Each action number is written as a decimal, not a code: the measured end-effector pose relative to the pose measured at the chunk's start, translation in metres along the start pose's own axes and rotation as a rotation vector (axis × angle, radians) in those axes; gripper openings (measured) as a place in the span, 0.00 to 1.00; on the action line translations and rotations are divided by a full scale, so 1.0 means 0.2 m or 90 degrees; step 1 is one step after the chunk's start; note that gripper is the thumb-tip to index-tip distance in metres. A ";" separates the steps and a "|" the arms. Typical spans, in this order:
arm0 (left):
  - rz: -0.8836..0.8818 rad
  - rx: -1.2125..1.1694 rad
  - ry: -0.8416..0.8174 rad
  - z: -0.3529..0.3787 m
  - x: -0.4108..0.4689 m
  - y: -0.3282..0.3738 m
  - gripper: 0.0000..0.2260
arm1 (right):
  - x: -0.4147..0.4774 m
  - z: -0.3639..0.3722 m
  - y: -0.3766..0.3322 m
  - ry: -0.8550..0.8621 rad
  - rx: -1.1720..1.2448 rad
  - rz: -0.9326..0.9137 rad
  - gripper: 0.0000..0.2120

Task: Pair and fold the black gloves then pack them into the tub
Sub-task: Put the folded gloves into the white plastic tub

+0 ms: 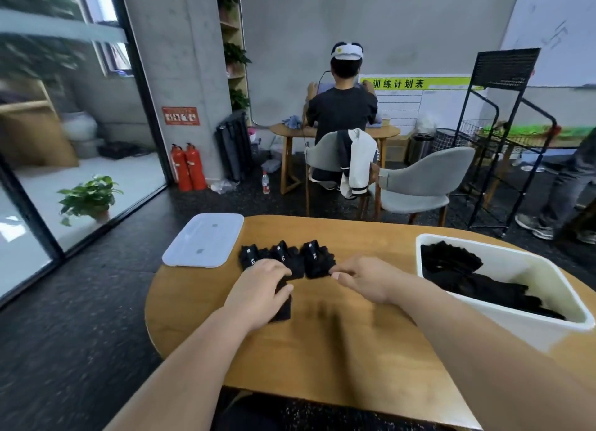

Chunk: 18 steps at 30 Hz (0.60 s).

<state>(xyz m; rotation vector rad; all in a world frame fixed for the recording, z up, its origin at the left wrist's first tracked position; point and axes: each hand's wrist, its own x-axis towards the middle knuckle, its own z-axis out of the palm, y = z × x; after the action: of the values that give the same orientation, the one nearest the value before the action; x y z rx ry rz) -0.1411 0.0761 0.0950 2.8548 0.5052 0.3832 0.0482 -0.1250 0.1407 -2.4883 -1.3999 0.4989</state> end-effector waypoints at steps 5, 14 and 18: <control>-0.107 -0.050 0.054 0.07 -0.09 -0.18 0.16 | 0.09 0.22 -0.13 -0.058 -0.026 -0.024 0.24; -0.225 -0.186 -0.004 0.37 -0.24 -0.26 0.25 | 0.19 0.66 -0.24 -0.048 -0.031 -0.030 0.34; -0.222 -0.171 0.004 0.47 -0.28 -0.22 0.24 | 0.22 0.82 -0.25 -0.017 -0.055 -0.036 0.34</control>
<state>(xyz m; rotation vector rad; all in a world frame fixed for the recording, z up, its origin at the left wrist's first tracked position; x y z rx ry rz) -0.1775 0.0810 -0.0176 2.4486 0.8648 0.3636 -0.0366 -0.0549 0.0014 -2.5099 -1.5289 0.4712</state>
